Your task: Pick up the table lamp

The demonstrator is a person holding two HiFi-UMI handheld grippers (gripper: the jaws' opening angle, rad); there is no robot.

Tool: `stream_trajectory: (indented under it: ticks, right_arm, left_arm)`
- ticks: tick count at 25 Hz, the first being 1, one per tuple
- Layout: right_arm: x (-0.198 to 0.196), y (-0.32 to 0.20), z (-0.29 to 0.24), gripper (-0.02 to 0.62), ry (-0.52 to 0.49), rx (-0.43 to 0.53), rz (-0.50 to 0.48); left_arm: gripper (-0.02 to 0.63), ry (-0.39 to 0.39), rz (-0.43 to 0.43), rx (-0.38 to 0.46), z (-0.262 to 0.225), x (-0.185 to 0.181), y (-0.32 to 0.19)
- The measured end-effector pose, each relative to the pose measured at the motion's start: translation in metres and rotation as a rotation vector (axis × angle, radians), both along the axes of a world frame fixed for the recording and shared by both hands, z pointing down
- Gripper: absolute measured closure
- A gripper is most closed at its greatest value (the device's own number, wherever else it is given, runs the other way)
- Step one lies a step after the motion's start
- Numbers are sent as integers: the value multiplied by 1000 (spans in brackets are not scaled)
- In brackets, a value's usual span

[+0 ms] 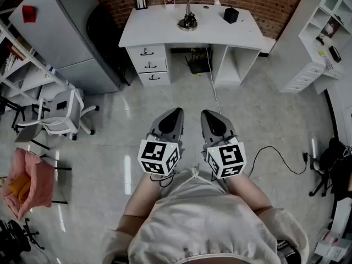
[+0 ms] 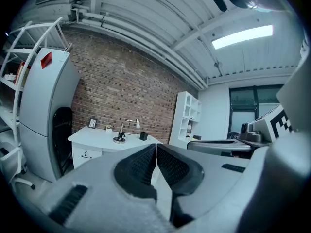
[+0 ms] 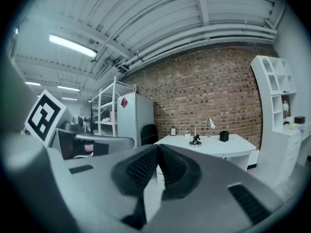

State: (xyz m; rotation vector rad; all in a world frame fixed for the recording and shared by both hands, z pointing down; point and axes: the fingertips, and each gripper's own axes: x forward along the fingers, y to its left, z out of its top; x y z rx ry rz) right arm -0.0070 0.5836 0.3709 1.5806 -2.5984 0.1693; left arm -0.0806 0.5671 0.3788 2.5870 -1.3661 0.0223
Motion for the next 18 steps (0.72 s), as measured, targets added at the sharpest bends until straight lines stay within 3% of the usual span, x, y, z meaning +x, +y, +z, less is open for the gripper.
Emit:
stream_trajectory:
  ticks: [11, 18]
  right_arm:
    - [-5, -15, 36, 568, 19, -107, 52]
    - [8, -58, 48, 568, 22, -125, 54]
  left_arm:
    - [586, 59, -1, -102, 29, -20, -15]
    - [586, 54, -27, -130, 46, -18, -50]
